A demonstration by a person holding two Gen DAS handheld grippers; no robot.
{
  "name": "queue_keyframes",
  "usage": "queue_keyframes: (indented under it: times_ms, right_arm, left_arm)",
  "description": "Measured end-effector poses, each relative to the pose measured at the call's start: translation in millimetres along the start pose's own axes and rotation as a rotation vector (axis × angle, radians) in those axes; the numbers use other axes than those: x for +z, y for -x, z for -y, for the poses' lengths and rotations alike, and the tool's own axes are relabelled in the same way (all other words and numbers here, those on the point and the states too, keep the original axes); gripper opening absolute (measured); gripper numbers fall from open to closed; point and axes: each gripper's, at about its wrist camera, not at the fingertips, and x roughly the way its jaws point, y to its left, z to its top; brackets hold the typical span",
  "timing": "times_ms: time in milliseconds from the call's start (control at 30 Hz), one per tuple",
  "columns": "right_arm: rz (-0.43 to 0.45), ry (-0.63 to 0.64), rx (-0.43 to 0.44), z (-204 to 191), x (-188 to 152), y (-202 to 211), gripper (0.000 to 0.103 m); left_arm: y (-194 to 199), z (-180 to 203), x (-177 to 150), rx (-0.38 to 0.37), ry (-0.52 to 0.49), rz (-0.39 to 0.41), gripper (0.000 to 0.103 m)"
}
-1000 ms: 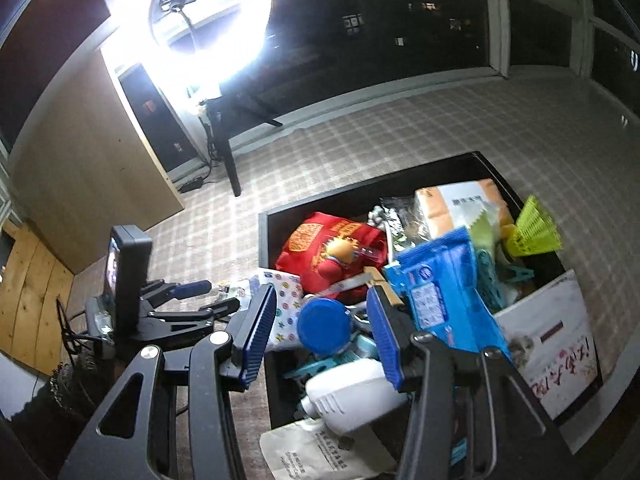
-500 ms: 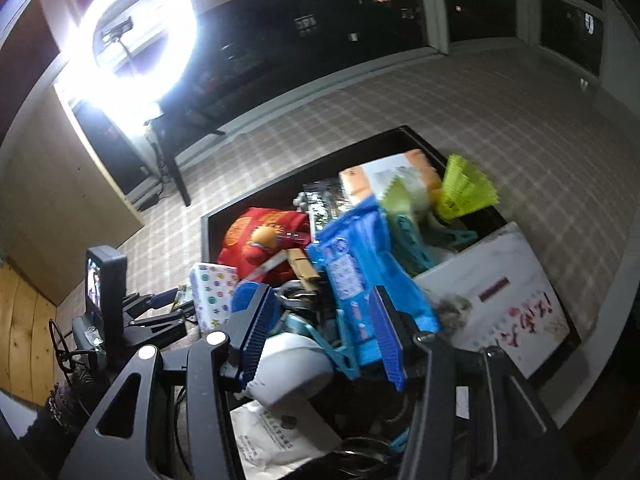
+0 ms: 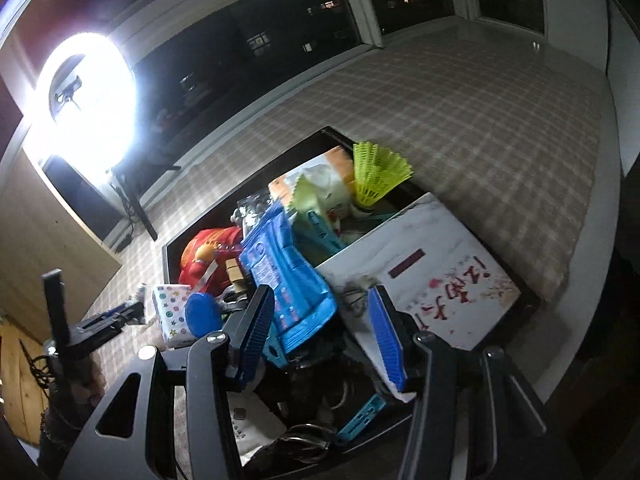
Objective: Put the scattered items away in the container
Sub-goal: 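Carry the snack packet to the bin and open the left tool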
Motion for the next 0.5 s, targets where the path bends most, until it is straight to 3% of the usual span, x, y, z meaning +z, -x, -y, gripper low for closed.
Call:
queue_keyframes:
  times_ms: [233,500]
  right_arm:
    - [0.017,-0.019,-0.006,10,0,3,0.049]
    - [0.012,-0.04,-0.016,24,-5,5,0.049]
  left_arm:
    - [22,47,52,-0.093,-0.099,0.077,0.034]
    - [30,131,69,-0.188,-0.237,0.096,0.034]
